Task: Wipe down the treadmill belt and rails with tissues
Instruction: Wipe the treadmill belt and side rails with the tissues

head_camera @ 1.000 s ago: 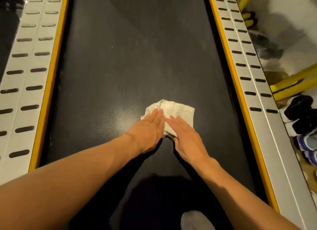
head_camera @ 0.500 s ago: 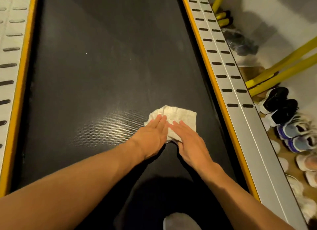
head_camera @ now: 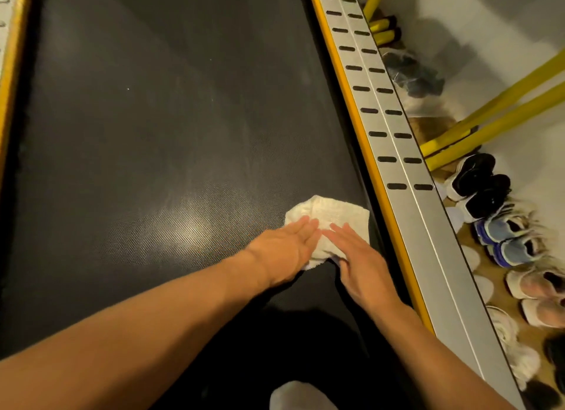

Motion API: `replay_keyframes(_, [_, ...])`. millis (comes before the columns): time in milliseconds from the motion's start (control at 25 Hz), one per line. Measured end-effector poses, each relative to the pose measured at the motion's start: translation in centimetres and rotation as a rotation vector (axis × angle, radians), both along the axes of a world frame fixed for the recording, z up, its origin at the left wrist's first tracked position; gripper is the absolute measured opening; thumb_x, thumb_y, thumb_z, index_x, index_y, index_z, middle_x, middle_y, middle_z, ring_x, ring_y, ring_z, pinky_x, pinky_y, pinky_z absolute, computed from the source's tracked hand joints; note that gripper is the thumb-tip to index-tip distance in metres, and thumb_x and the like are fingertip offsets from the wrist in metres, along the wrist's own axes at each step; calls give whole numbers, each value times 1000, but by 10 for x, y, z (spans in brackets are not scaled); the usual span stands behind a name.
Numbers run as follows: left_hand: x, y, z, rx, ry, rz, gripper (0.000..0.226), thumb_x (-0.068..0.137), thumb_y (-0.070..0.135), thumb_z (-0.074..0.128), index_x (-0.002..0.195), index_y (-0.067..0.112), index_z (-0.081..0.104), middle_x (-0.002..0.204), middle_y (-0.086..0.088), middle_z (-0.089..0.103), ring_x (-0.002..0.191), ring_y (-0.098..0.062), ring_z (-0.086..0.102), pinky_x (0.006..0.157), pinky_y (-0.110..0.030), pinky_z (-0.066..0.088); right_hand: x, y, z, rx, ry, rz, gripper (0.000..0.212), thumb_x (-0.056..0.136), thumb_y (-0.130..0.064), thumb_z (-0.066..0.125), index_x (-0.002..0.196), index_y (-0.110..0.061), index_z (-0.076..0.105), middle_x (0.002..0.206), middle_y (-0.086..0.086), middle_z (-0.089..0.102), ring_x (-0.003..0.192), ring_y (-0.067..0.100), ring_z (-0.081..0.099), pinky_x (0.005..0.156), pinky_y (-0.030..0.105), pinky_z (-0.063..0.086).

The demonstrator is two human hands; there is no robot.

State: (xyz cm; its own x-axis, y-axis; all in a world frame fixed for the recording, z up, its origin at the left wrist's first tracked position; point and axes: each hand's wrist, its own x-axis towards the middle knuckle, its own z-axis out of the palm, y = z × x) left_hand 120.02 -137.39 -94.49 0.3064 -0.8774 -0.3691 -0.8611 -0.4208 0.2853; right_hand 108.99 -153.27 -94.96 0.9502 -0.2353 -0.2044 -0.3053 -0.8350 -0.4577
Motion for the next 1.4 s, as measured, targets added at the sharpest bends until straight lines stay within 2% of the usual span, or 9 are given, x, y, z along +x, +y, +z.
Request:
replay_keyframes(160, [0, -11, 6, -37, 18, -27, 56, 101, 9, 26, 152, 11, 4, 161, -4, -2, 148, -21, -1, 117, -34, 11, 4, -25, 0, -10, 9, -60, 49, 89, -6, 60, 134, -24, 52, 142, 0, 50, 136, 21, 40, 113, 41, 33])
replay_keyframes(400, [3, -11, 2, -20, 20, -18, 55, 101, 13, 27, 152, 8, 5, 161, -5, -3, 148, -22, -2, 118, -35, 19, 21, 8, 8, -164, 149, -53, 54, 91, -31, 52, 142, -34, 36, 156, -4, 26, 145, 21, 15, 116, 45, 20])
replay_keyframes(520, [-5, -10, 3, -6, 70, -100, 55, 102, 16, 29, 152, 13, 8, 161, -2, 0, 148, -18, 0, 116, -34, 18, -6, -1, 13, -202, 142, -21, 48, 91, -39, 55, 136, -29, 44, 149, -3, 39, 138, 19, 32, 109, 39, 31])
replay_keyframes(640, [-5, -4, 12, -28, 85, -75, 53, 103, 21, 31, 152, 20, 13, 161, 3, 6, 147, -17, 9, 117, -34, 21, -7, -14, 16, -282, 130, -105, 44, 81, -47, 65, 115, -24, 51, 120, 0, 57, 107, 19, 55, 88, 35, 49])
replay_keyframes(720, [4, 9, 18, -44, 63, 18, 52, 102, 24, 32, 151, 19, 16, 159, 1, 15, 146, -20, 17, 115, -34, 21, 11, -10, 12, -247, 88, -91, 49, 76, -49, 68, 110, -24, 44, 112, -1, 51, 100, 19, 51, 79, 38, 51])
replay_keyframes(840, [20, 38, 16, -53, -22, 144, 53, 101, 29, 32, 150, 17, 18, 154, -5, 27, 142, -25, 28, 115, -36, 26, 38, 12, 5, -296, 105, 23, 54, 84, -54, 57, 127, -26, 39, 130, 0, 43, 111, 25, 39, 83, 42, 48])
replay_keyframes(1080, [28, 99, 2, 66, -134, 233, 54, 100, 37, 30, 150, 18, 20, 159, -8, 13, 146, -27, 13, 120, -41, 11, -10, 69, -2, -258, -32, 50, 36, 81, -52, 51, 105, -26, 55, 109, -3, 50, 91, 21, 45, 72, 34, 40])
replay_keyframes(1280, [39, 209, -3, 170, -326, 444, 61, 92, 44, 32, 141, 10, 42, 144, -22, 42, 132, -41, 40, 107, -58, 29, -9, 78, -21, -209, -181, -55, 42, 83, -52, 49, 113, -23, 58, 119, 1, 51, 108, 23, 45, 91, 38, 34])
replay_keyframes(1400, [24, 264, -8, 157, -293, 658, 66, 92, 48, 25, 144, 10, 39, 147, -25, 35, 135, -44, 34, 106, -59, 30, -8, 100, -37, -105, -279, -181, 43, 91, -42, 47, 127, -20, 54, 133, 8, 48, 125, 26, 42, 105, 42, 32])
